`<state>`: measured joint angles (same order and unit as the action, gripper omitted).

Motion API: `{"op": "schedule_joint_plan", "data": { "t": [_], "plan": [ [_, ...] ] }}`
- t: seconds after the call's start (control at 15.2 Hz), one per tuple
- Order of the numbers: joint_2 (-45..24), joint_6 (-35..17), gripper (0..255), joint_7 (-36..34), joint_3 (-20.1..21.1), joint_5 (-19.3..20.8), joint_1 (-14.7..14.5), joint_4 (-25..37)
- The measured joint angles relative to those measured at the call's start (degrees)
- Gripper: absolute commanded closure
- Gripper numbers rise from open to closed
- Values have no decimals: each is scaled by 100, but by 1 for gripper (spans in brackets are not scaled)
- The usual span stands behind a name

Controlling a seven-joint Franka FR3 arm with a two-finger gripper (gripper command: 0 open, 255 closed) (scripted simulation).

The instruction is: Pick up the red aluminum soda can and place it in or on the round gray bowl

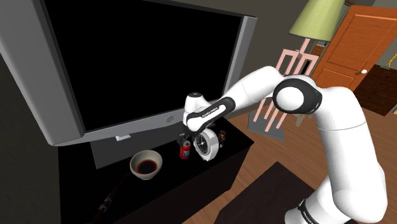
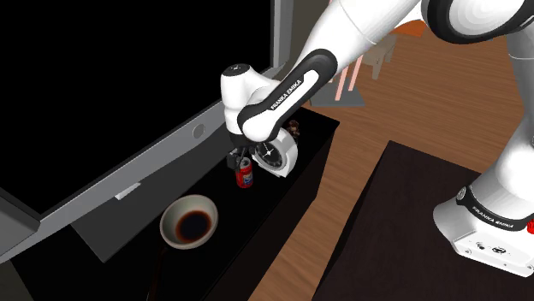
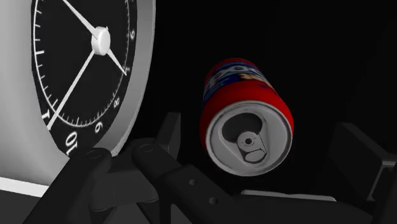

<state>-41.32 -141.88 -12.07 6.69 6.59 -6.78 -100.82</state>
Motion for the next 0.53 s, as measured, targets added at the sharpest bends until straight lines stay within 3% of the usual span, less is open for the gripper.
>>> {"op": "schedule_joint_plan", "data": {
  "t": [0.53],
  "plan": [
    [-375, -238, 0, -22, -46, 37, -28, 107]
  ]
}}
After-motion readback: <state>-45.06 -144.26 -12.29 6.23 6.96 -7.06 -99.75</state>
